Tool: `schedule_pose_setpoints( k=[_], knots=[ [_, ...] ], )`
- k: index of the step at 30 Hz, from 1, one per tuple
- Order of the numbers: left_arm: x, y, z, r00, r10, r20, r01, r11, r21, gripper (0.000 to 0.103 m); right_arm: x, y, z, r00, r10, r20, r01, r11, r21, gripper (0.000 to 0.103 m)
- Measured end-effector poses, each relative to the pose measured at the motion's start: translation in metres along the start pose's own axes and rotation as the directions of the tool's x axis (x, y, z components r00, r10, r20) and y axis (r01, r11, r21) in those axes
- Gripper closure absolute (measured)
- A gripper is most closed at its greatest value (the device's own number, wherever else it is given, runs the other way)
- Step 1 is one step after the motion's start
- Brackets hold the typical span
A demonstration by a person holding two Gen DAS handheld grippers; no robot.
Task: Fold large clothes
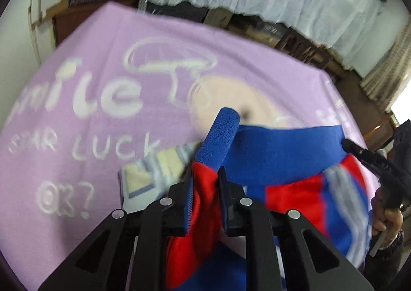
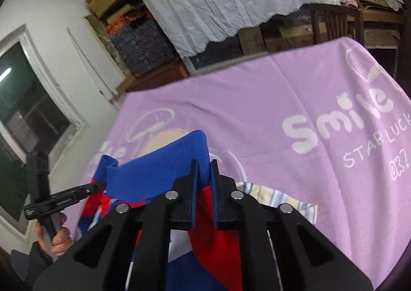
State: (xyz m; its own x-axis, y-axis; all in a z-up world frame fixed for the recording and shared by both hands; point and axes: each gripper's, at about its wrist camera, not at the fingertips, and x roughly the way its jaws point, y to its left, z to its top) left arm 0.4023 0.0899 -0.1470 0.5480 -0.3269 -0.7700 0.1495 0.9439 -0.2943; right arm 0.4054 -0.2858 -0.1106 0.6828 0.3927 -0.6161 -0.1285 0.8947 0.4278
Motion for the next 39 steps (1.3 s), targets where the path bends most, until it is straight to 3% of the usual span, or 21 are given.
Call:
schedule_pose_setpoints(
  k=[3, 6, 9, 11, 13, 15, 17, 20, 23, 27, 32, 35, 39],
  knots=[
    [-0.002, 0.001, -0.001, 1.000, 0.003, 0.008, -0.004, 1.000, 0.009, 0.082, 0.034, -0.019, -0.020, 0.995, -0.041, -0.090, 0.045, 0.998, 0.039, 0.091],
    [-0.003, 0.003, -0.002, 1.000, 0.005, 0.011, -0.005, 1.000, 0.009, 0.079, 0.033, -0.025, -0.019, 0.996, -0.014, -0.093, 0.021, 0.997, 0.071, 0.091],
    [-0.014, 0.012, -0.003, 0.999, -0.040, 0.023, 0.041, 0.998, -0.042, 0.069, 0.031, -0.036, -0.018, 0.994, 0.049, -0.096, -0.036, 0.990, 0.133, 0.088],
    [-0.028, 0.014, -0.003, 0.998, -0.028, 0.054, 0.032, 0.997, -0.070, 0.064, 0.027, -0.047, -0.017, 0.991, 0.095, -0.095, -0.075, 0.977, 0.201, 0.084],
    [-0.040, 0.006, 0.000, 0.997, -0.012, 0.073, 0.017, 0.998, -0.068, 0.063, 0.011, -0.054, -0.014, 0.996, 0.077, -0.049, -0.062, 0.963, 0.264, 0.079],
    [-0.059, -0.012, 0.000, 0.995, -0.040, 0.089, 0.044, 0.998, -0.040, 0.063, -0.014, -0.044, -0.006, 0.999, 0.051, 0.018, -0.054, 0.966, 0.252, 0.076],
    [-0.073, -0.033, 0.001, 0.993, -0.051, 0.103, 0.051, 0.999, 0.002, 0.061, -0.039, -0.022, -0.002, 0.993, 0.091, 0.070, -0.104, 0.973, 0.206, 0.076],
    [-0.085, -0.070, -0.003, 0.990, -0.084, 0.109, 0.078, 0.995, 0.057, 0.055, -0.058, 0.023, -0.003, 0.989, 0.131, 0.068, -0.139, 0.984, 0.114, 0.076],
    [-0.081, -0.105, -0.014, 0.992, -0.054, 0.113, 0.040, 0.992, 0.118, 0.053, -0.063, 0.059, -0.013, 0.986, 0.160, 0.052, -0.163, 0.985, 0.049, 0.076],
    [-0.058, -0.112, -0.028, 0.996, -0.044, 0.084, 0.034, 0.993, 0.117, 0.051, -0.047, 0.093, -0.033, 0.987, 0.162, 0.010, -0.162, 0.987, -0.001, 0.076],
    [-0.016, -0.091, -0.048, 1.000, 0.004, 0.016, -0.005, 0.995, 0.098, 0.049, -0.008, 0.080, -0.059, 0.983, 0.167, -0.074, -0.162, 0.984, 0.069, 0.077],
    [-0.009, -0.087, -0.053, 1.000, 0.009, 0.030, -0.013, 0.993, 0.117, 0.047, 0.018, 0.065, -0.071, 0.977, 0.168, -0.129, -0.158, 0.984, 0.082, 0.090],
    [-0.005, -0.092, -0.057, 0.998, 0.045, 0.041, -0.051, 0.987, 0.150, 0.044, 0.019, 0.061, -0.073, 0.973, 0.192, -0.129, -0.182, 0.979, 0.088, 0.092]
  ],
)
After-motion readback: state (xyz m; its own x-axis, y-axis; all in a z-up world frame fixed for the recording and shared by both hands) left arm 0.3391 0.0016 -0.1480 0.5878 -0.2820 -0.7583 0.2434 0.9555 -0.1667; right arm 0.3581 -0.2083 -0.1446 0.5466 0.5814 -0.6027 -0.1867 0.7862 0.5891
